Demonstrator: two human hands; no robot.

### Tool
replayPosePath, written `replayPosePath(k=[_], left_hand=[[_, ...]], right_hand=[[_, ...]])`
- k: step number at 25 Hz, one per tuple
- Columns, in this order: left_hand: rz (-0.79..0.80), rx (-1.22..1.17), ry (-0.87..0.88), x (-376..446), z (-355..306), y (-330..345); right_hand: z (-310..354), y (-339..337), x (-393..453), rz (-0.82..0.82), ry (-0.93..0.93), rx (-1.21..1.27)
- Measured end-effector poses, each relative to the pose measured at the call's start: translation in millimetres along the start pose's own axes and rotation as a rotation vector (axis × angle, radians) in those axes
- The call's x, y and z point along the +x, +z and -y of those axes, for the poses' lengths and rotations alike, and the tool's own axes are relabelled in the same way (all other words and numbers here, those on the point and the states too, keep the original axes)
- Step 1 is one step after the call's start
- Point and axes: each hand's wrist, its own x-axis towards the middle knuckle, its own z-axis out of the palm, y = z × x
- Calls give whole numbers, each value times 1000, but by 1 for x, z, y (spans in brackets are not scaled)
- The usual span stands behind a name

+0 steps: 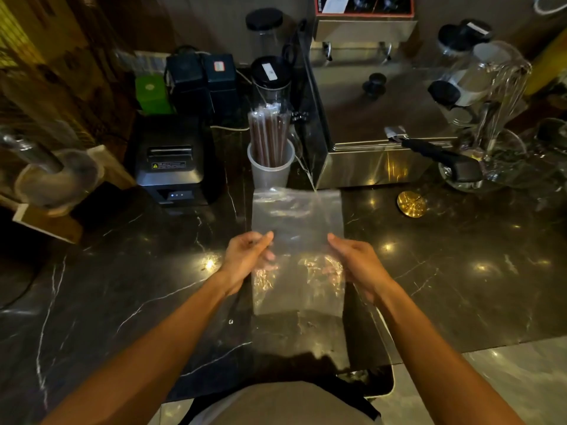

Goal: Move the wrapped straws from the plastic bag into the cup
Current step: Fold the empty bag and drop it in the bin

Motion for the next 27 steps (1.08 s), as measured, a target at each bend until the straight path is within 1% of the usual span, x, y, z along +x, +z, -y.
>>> replayPosePath(k=[2,3,5,7,8,9,12,14,15,17,19,22,25,26,27], left_hand=[[-105,92,-39,0,9,1],[-132,125,-60,0,11,1],[-92,116,-145,-1,15,1],[19,121,-255,-3,17,1],[42,155,-271,-4,20,2],[23,205,-258,-3,23,3],[-109,360,-167,-1,27,6],[-106,332,-151,0,28,4],[-95,267,-163,0,25,3],[-89,210,-157,2,19,-1],[-117,224,-131,4,14,-5],[-127,214,-86,3,16,-6],[-130,344,32,2,19,-8],[-131,338,58,2,17,-9],[-101,280,74,1,14,-10]], right_hand=[[-20,5,4,-134,41,-98],[-29,7,7,-192,34,-136],[-40,12,12,-273,-4,-195],[-45,14,16,-329,-50,-249],[-45,14,18,-346,-68,-301],[-46,12,20,-349,-81,-371],[-49,7,26,-307,-81,-527],[-52,2,28,-296,-46,-568],[-53,-1,29,-287,-32,-568],[-54,-4,30,-244,-32,-468],[-53,-5,33,-223,-43,-363],[-51,-4,35,-217,11,-322],[-48,-5,33,-169,46,-245],[-45,-6,32,-149,38,-179],[-41,-7,30,-146,24,-112]])
